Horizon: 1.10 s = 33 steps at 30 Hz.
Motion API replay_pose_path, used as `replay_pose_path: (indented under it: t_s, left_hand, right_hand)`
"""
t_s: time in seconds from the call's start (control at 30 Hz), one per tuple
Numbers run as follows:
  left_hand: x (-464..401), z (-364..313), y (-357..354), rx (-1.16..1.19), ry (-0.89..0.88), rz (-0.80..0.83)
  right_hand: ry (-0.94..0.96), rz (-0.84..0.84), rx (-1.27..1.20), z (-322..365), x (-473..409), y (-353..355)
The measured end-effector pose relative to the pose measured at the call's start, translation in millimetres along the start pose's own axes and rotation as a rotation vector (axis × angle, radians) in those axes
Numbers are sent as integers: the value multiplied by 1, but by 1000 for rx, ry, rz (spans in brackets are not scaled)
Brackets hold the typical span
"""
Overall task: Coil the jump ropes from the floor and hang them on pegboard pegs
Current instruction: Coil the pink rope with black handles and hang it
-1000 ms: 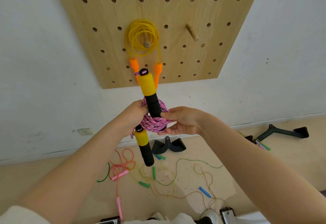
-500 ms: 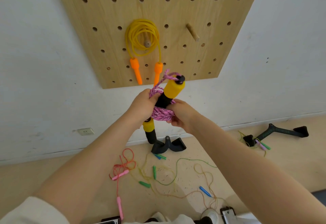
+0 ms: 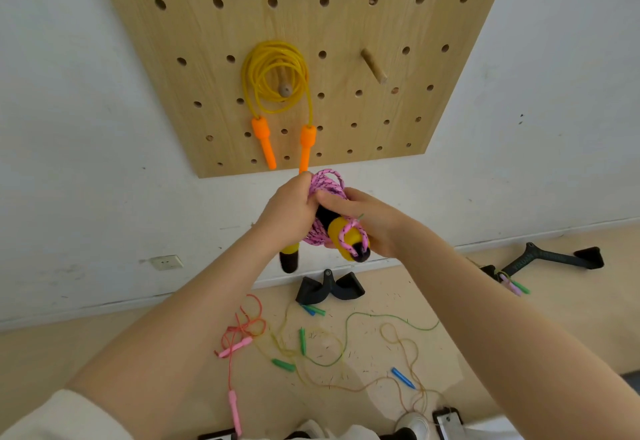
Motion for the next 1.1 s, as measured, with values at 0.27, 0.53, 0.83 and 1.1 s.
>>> replay_pose_path:
  t_s: [0.27,0.53,0.83,1.1]
  left_hand:
    - [-11,17,-8,-22,108,26]
    - [-9,-9,-2,100,23,82]
    - [-7,-34,-1,91,-89,162]
    - [-3,-36,-11,820,165,431]
  right_hand:
    - [-68,215,-110,-6,5,16]
    - [7,-185,179,5,-1,30]
    - [260,-245,270,16,6,40]
    - [300,-120,157,9,14,60]
Point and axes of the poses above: each hand's wrist, its own x-axis away from the middle knuckle, its own y-axis out of the back of the hand, z = x × y, the point moved 5 cm from there along -x, towards the middle knuckle, and after that the axes turned 4 degrees about -z, right-handed, at the moved point
